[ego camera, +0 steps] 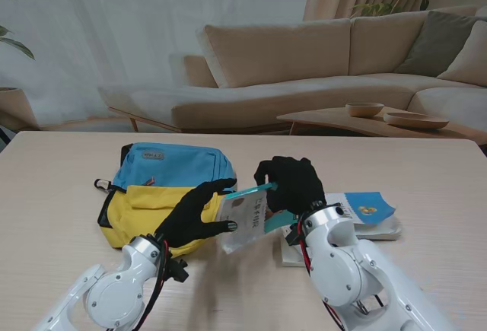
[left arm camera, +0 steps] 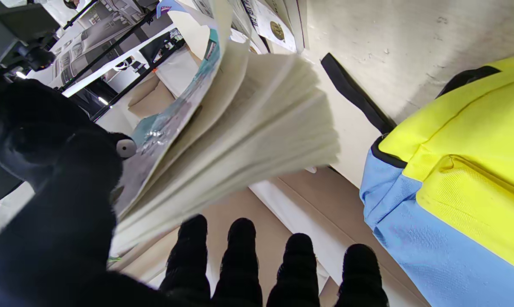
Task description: Pack books into the school bag then zip close the school bag
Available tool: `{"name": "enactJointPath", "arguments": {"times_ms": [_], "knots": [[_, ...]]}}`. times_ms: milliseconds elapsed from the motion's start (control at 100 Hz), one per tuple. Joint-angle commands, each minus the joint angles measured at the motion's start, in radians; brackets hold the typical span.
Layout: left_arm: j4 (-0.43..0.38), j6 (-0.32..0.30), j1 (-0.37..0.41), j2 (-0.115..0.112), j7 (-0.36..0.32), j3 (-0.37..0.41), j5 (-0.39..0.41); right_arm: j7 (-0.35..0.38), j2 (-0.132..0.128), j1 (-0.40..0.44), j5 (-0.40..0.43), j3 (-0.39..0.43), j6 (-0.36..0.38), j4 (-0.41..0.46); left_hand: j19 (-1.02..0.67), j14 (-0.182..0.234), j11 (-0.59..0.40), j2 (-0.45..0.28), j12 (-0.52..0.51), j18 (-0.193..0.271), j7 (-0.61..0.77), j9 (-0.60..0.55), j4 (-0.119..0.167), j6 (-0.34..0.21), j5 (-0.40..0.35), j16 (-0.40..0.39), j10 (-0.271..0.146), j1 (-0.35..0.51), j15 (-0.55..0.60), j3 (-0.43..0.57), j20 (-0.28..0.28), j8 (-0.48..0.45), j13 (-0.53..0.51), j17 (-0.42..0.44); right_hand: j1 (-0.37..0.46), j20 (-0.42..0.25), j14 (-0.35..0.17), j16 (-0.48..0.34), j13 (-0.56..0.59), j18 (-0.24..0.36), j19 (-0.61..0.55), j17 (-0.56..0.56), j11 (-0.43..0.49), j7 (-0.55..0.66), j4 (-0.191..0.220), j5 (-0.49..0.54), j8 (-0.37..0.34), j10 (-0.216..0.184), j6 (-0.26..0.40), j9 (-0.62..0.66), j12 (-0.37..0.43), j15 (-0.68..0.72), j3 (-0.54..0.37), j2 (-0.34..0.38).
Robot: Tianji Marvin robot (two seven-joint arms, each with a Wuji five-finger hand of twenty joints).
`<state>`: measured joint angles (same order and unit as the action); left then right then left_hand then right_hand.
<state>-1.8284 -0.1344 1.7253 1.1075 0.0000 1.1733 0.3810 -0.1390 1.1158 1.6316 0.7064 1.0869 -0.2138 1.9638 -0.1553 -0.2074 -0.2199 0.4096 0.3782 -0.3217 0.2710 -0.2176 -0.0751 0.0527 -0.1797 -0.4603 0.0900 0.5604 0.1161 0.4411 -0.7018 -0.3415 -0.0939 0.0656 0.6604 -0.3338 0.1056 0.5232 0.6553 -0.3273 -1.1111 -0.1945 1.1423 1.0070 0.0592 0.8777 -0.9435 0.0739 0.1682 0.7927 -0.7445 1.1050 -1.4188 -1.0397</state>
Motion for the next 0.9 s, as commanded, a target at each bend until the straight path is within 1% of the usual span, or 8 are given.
{"name": "enactJointPath", "arguments": {"times_ms": [0,150,250,300,380,570,760,890], "knots": [[-0.006,0.001,0.003,0.005,-0.022,-0.003,0.005,0.004,0.021,0.005,-0.005,-0.019,-0.003,0.025,-0.033,-0.006,-0.025,0.024,0.024,-0.021,0.039,-0.017,-0.031,0.016,0.029,-0.024,0.012,-0.030,0.014,0.039,-0.025,-0.032,-0.017,-0.008,-0.022,-0.029,0.013,-0.002,0.041,-0.014,-0.028,0.004,0.036,0.160,0.049,0.031,-0.084,0.028,0.005,0.032,-0.019,0.045,-0.151,0.046],[-0.003,0.008,-0.001,0.006,-0.014,-0.008,0.020,-0.030,0.032,-0.002,-0.019,-0.057,-0.030,0.036,-0.141,-0.060,-0.117,0.047,0.110,-0.063,0.280,-0.092,-0.005,0.042,0.043,-0.120,0.046,0.016,0.129,0.197,-0.130,-0.177,-0.115,-0.105,-0.019,-0.030,0.015,-0.001,0.041,-0.016,-0.029,0.004,0.036,0.160,0.048,0.031,-0.084,0.031,0.003,0.032,-0.018,0.046,-0.151,0.046],[0.000,0.015,-0.003,0.010,0.007,-0.012,0.029,-0.041,0.037,-0.009,-0.028,-0.072,-0.044,0.040,-0.479,-0.125,-0.237,0.021,0.184,-0.097,0.466,-0.208,0.009,0.050,-0.011,-0.218,0.069,0.108,0.321,0.278,-0.237,-0.300,-0.250,-0.158,-0.018,-0.031,0.016,-0.001,0.038,-0.014,-0.030,0.005,0.037,0.160,0.046,0.031,-0.085,0.031,0.002,0.029,-0.018,0.046,-0.151,0.047],[0.003,0.021,-0.005,0.017,0.030,-0.018,0.021,-0.044,0.038,-0.010,-0.031,-0.076,-0.047,0.042,-0.746,-0.161,-0.293,-0.014,0.207,-0.127,0.524,-0.292,0.016,0.054,-0.082,-0.231,0.087,0.176,0.420,0.289,-0.129,-0.352,-0.313,-0.147,-0.016,-0.031,0.017,-0.001,0.037,-0.015,-0.031,0.006,0.037,0.161,0.045,0.030,-0.085,0.031,0.000,0.029,-0.018,0.046,-0.151,0.047],[0.005,0.020,-0.008,0.021,0.038,-0.018,-0.004,-0.045,0.039,-0.010,-0.032,-0.078,-0.049,0.044,-0.969,-0.208,-0.337,0.000,0.295,-0.162,0.638,-0.437,-0.039,0.029,-0.175,-0.241,0.105,0.387,0.536,0.157,-0.040,-0.373,-0.413,-0.187,-0.016,-0.032,0.017,0.000,0.036,-0.015,-0.032,0.006,0.038,0.161,0.043,0.030,-0.085,0.031,0.001,0.029,-0.018,0.046,-0.151,0.048],[0.002,0.018,-0.012,0.020,0.014,-0.017,-0.049,-0.044,0.039,-0.010,-0.035,-0.079,-0.055,0.040,-1.138,-0.280,-0.256,-0.097,0.510,-0.227,0.792,-0.694,-0.031,-0.041,-0.329,-0.282,0.103,0.668,0.697,-0.019,-0.059,-0.442,-0.555,-0.325,-0.011,-0.033,0.020,-0.001,0.030,-0.018,-0.032,0.011,0.036,0.159,0.018,0.024,-0.083,0.035,-0.004,0.022,-0.016,0.043,-0.151,0.055],[-0.001,0.014,-0.008,0.025,0.020,-0.013,-0.087,-0.039,0.038,-0.006,-0.044,-0.071,-0.047,0.037,-1.227,-0.336,-0.479,-0.147,0.563,-0.284,0.787,-0.697,-0.014,-0.074,-0.440,-0.378,0.147,0.694,0.884,0.005,-0.203,-0.629,-0.668,-0.476,0.018,-0.030,0.018,-0.011,0.010,-0.021,-0.024,0.020,-0.003,0.117,-0.112,-0.015,-0.025,0.037,0.007,0.004,0.012,-0.001,-0.097,0.119],[-0.004,0.009,0.003,0.031,0.039,-0.001,-0.104,-0.020,0.032,0.003,-0.049,-0.054,-0.014,0.038,-1.286,-0.327,-0.637,-0.164,0.646,-0.301,0.826,-0.702,0.010,-0.080,-0.478,-0.449,0.140,0.667,1.011,0.057,-0.290,-0.806,-0.731,-0.559,-0.038,-0.005,-0.019,0.005,-0.043,-0.014,0.019,0.050,-0.128,0.048,-0.139,-0.136,0.142,0.036,0.014,-0.051,0.104,-0.143,-0.013,0.155]]}}
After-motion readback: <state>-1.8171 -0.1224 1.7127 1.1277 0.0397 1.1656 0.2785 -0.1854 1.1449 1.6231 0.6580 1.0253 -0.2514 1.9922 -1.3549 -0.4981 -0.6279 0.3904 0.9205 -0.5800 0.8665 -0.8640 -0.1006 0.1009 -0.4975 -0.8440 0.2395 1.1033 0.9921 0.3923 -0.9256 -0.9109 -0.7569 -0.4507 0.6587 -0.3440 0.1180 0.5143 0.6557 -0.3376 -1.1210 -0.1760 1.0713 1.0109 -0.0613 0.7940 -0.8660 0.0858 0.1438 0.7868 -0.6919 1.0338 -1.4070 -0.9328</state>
